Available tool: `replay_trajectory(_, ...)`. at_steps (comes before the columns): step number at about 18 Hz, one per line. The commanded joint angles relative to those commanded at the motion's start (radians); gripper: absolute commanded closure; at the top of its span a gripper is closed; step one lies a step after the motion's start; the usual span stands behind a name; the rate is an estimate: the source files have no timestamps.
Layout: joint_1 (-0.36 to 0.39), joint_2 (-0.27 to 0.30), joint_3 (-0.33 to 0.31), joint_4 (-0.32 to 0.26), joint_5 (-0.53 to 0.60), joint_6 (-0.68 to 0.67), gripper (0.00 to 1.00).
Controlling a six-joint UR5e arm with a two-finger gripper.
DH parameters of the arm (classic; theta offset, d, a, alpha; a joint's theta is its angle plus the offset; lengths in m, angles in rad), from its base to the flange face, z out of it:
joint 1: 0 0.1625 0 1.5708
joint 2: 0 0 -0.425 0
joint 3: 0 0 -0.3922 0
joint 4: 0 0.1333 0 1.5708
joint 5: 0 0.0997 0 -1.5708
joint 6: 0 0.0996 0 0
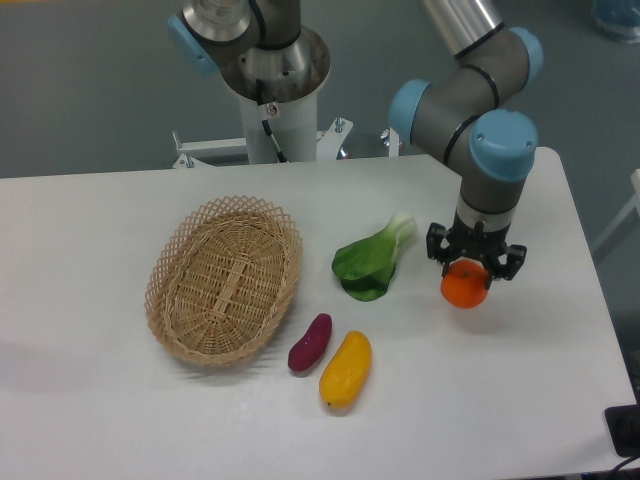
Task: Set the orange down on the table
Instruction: 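Lower the held orange toward the table beside the bok choy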
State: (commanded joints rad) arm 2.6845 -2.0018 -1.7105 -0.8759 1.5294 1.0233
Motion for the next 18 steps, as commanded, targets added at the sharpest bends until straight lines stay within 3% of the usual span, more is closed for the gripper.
replay_trajectory(3, -0.015, -0.020, 0.026, 0.002, -0.002, -0.047, 0.60)
replay_trajectory(8, -0.054, -0.089, 0.123, 0.000, 0.000, -0.187, 0.55)
replay_trajectory(9, -0.058, -0.100, 0.133, 0.000, 0.000, -0.208, 0.47)
replay_trajectory(13, -0.066, -0.106, 0.134, 0.000, 0.003, -0.207, 0.31)
replay_trajectory(16, -0.071, -0.106, 0.127, 0.002, 0.005, -0.204, 0.23)
replay_trajectory(18, -0.077, -0.106, 0.130, 0.002, 0.005, -0.204, 0.02)
